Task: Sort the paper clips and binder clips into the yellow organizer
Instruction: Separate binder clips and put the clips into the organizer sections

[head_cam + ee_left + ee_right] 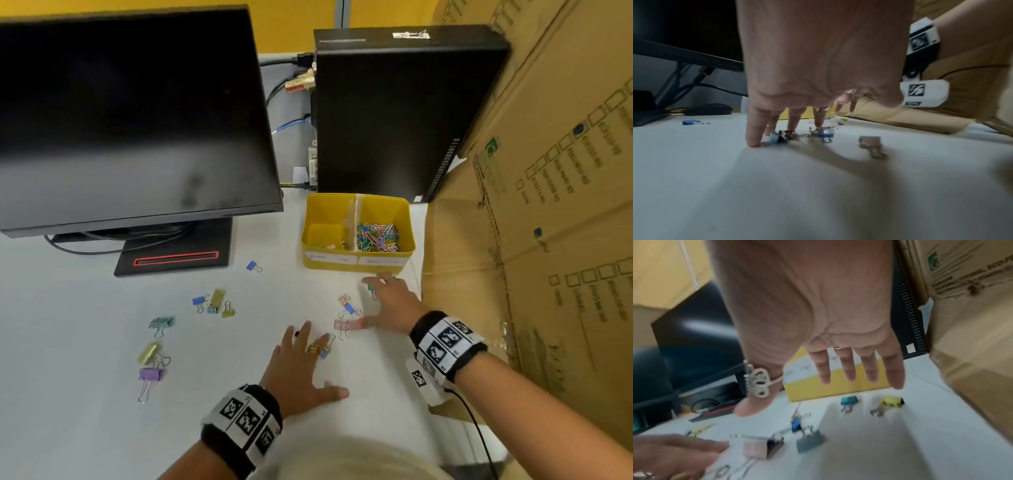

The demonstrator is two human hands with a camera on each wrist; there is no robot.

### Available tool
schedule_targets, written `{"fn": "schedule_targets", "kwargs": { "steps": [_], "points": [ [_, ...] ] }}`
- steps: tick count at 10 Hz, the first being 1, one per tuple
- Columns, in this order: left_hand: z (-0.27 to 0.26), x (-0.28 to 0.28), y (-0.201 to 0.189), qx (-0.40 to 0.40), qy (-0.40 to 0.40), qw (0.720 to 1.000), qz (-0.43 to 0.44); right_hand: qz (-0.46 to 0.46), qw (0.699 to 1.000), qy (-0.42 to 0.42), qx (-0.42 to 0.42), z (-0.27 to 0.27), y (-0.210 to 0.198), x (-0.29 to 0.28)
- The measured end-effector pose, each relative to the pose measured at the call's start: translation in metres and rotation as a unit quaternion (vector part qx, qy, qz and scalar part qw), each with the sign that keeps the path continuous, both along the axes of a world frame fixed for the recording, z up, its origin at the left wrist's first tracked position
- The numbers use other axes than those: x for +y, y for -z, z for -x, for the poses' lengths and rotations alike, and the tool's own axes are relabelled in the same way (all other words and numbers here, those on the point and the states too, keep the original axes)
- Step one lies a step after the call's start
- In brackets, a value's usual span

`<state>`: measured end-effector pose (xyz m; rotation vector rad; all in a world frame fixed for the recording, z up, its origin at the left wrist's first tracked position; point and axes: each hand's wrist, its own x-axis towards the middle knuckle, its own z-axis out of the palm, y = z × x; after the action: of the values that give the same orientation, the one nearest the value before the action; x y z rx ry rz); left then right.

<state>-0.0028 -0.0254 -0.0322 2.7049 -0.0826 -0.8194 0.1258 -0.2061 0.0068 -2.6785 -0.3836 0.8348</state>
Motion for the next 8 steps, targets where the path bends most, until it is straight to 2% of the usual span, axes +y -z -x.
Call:
{"fn": "schedule_targets", "kwargs": {
  "steps": [2, 3, 4, 5, 6, 7, 8],
  "points": [
    [0.003, -0.018, -0.002, -0.084, -0.039, 0.994, -0.058, 0.037, 0.998, -0.055, -0.001, 0.006, 0.019, 0.031],
    [0.001, -0.02, -0.001, -0.105, -0.066, 0.992, -0.034, 0.023, 0.997, -0.073, -0.012, 0.011, 0.023, 0.041],
    [0.0, -0.018, -0.002, -0.097, -0.085, 0.991, -0.037, -0.014, 0.998, -0.054, 0.017, 0.019, 0.026, 0.046],
    [-0.004, -0.014, -0.006, -0.075, -0.161, 0.983, 0.047, -0.02, 0.999, -0.046, 0.012, 0.024, 0.025, 0.048],
    [-0.012, -0.007, -0.002, -0.071, -0.181, 0.979, 0.056, -0.032, 0.998, -0.051, -0.015, 0.028, 0.027, 0.047],
    [-0.018, -0.002, -0.003, -0.082, -0.16, 0.984, 0.015, -0.075, 0.996, -0.036, -0.036, 0.032, 0.027, 0.044],
    [-0.025, 0.0, -0.006, -0.082, -0.186, 0.978, 0.035, -0.118, 0.993, -0.001, -0.023, 0.031, 0.02, 0.043]
  ]
}}
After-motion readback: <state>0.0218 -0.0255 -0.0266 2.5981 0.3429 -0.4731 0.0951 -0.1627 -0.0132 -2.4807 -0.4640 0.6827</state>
